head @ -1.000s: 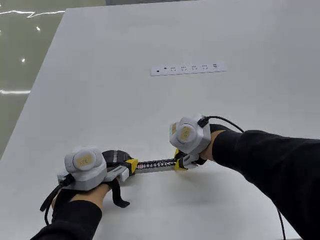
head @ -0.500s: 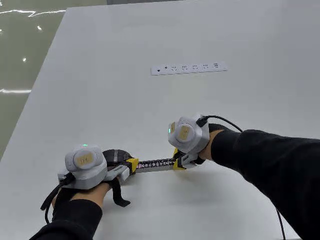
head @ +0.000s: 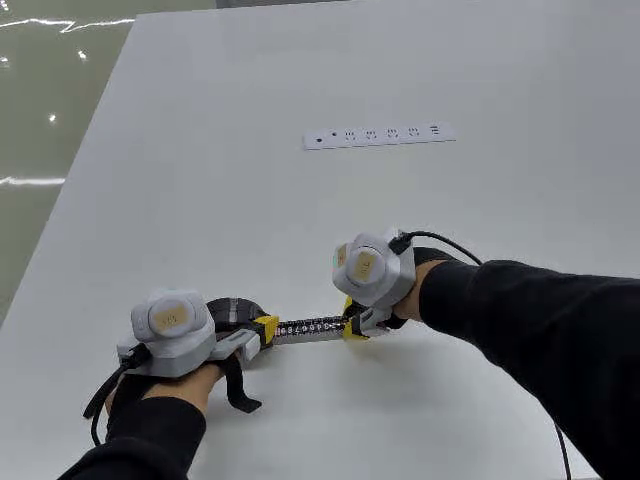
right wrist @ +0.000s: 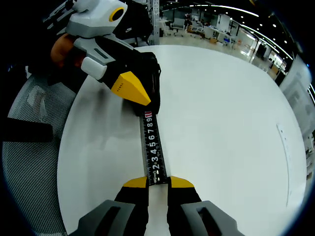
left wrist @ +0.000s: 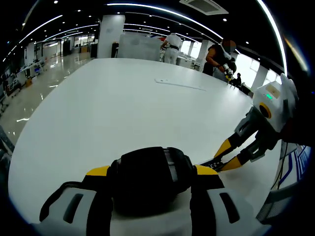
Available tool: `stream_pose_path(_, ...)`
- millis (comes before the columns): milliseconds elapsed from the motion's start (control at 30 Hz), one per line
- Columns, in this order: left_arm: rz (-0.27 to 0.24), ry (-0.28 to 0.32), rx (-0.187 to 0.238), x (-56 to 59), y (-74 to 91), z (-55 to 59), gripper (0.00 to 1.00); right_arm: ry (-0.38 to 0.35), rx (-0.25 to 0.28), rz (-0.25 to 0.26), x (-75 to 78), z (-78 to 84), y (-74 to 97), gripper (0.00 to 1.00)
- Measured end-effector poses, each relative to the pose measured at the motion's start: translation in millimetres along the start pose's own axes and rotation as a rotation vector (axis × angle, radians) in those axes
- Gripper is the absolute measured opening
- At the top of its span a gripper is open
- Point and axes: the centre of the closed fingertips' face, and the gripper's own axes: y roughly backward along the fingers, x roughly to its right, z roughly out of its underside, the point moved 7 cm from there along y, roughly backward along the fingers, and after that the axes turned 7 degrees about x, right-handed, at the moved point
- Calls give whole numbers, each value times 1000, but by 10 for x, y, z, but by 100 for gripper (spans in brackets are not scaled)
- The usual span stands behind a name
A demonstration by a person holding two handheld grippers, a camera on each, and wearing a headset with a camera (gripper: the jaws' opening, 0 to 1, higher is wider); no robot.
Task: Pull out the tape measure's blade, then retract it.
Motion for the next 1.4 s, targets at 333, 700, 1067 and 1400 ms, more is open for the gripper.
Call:
stream_pose_path(333,-1,1,0,2,6,-1,59,4,7,3,0,-34,-26,9)
stream_pose_path(700,-1,2,-3,4,1,0,59,-15,20,9,-1,-75,-62,9)
stream_pose_path(1067,4,4,-8,-2,0,-2,59,2,28,1,6,-116,-99,9)
stream_pose_path(1400,2,5,-5,0,2,2,59,8,41,-14,6,-153,-136,9)
